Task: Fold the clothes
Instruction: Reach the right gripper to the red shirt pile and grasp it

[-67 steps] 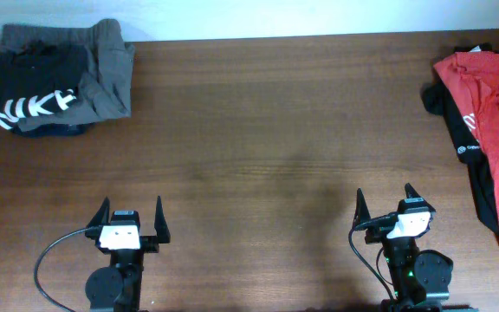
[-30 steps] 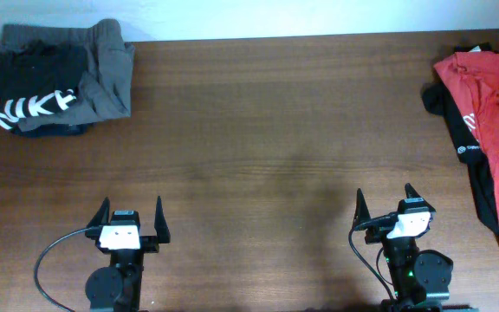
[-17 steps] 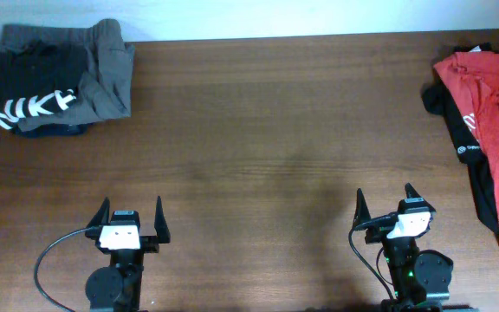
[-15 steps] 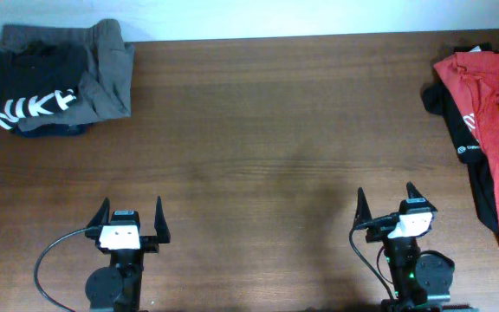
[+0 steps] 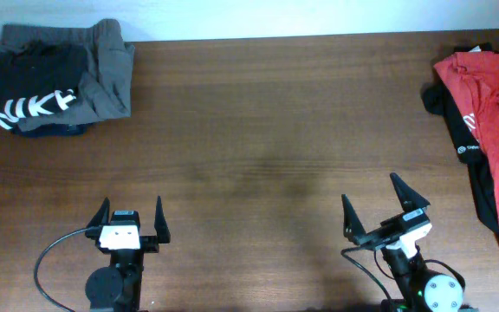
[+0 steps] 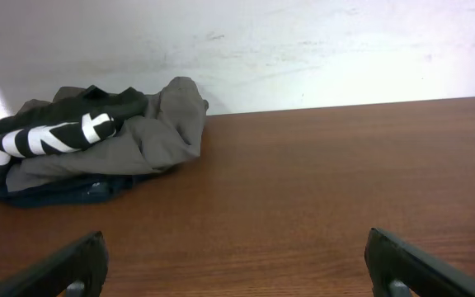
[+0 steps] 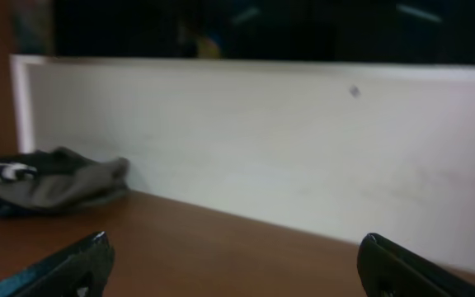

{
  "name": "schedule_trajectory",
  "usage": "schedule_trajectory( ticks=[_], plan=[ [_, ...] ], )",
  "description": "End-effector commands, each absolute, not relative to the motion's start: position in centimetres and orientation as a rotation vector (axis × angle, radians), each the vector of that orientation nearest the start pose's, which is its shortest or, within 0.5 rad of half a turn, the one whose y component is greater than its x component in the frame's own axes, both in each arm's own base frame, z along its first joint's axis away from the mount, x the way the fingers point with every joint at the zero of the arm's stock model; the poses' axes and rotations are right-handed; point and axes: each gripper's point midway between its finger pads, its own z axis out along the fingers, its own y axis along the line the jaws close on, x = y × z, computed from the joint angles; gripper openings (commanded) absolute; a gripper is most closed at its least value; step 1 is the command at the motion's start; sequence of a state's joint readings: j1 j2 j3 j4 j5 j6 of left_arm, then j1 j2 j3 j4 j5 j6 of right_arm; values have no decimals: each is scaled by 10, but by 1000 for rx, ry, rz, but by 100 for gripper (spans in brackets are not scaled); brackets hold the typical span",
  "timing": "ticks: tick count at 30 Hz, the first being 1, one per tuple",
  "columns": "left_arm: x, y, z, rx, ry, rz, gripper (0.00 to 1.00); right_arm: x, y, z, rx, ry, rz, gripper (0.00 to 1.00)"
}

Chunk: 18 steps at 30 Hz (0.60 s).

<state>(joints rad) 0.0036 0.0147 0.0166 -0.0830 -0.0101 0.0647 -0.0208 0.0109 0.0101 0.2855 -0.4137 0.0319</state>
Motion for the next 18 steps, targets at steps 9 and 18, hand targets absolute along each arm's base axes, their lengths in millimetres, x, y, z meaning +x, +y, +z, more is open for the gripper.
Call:
schedule_trajectory(
  ticks=[9, 18],
  plan=[
    [246, 2, 156, 61, 1652, 66, 99, 224, 33, 287, -166, 1241, 136, 99],
    [246, 2, 156, 61, 1652, 66, 99, 269, 4, 303, -91, 1529, -49, 99]
  ],
)
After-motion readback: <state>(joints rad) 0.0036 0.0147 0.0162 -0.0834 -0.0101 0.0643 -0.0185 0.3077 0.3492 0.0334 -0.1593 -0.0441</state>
